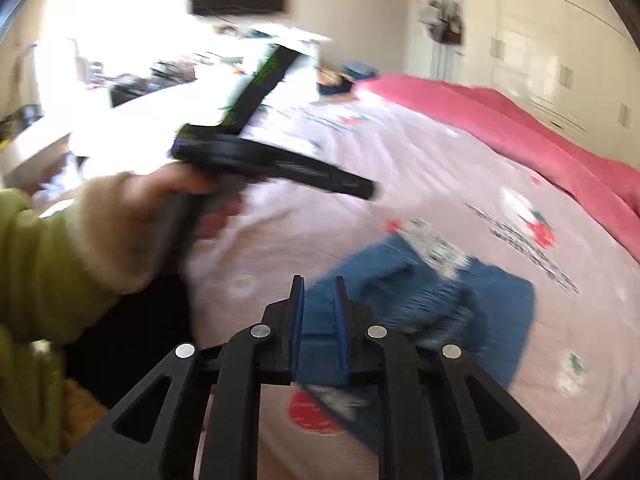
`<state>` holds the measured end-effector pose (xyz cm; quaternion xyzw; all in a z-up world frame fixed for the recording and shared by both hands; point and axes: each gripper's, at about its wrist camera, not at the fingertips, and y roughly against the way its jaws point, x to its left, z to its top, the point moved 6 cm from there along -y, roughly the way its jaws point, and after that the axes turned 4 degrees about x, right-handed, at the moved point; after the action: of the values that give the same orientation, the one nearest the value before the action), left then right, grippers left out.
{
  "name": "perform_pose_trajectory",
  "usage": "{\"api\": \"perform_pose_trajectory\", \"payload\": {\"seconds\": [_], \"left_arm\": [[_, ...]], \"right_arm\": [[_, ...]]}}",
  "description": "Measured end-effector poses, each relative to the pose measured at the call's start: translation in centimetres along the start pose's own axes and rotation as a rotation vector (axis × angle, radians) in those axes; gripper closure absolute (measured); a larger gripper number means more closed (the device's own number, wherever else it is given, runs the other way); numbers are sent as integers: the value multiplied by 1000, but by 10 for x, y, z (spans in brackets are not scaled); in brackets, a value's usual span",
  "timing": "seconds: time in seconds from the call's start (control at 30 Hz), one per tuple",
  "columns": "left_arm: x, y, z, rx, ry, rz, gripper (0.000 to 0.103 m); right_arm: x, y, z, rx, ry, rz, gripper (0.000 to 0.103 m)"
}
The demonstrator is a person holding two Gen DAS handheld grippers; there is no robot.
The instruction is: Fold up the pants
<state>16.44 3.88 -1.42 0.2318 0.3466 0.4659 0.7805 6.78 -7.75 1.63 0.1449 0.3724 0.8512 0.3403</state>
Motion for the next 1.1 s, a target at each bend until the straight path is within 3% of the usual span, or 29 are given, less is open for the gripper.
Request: {"api": "perform_pose_trajectory", "payload": {"seconds": [0.13, 0.23, 0.33, 0.4, 0.6, 0.67, 0.73, 1.1], "left_arm": [[-42, -10, -26, 44, -102, -48, 53], [-65, -27, -40, 91, -177, -60, 53], [-68, -50, -50, 125, -225, 11, 52], [-63, -60, -56, 142, -217, 20, 52], [-62, -55, -57, 123, -224, 30, 52], [-66, -46, -53, 103, -218, 33, 49], [-70, -37, -50, 85, -217, 28, 48], [-84, -3, -46, 30, -195, 47, 42]], "right_arm": [[-25, -13, -32, 97, -66, -62, 89], [-31, -17, -47, 93, -112, -31, 89], [-35, -19, -55, 86, -149, -14, 89], [-36, -25, -62, 82, -166, 0, 89], [-40, -23, -59, 50, -218, 32, 89], [-41, -15, -56, 34, -243, 61, 76], [-38, -4, -52, 14, -244, 58, 71], [-24, 32, -45, -55, -237, 37, 62]]}}
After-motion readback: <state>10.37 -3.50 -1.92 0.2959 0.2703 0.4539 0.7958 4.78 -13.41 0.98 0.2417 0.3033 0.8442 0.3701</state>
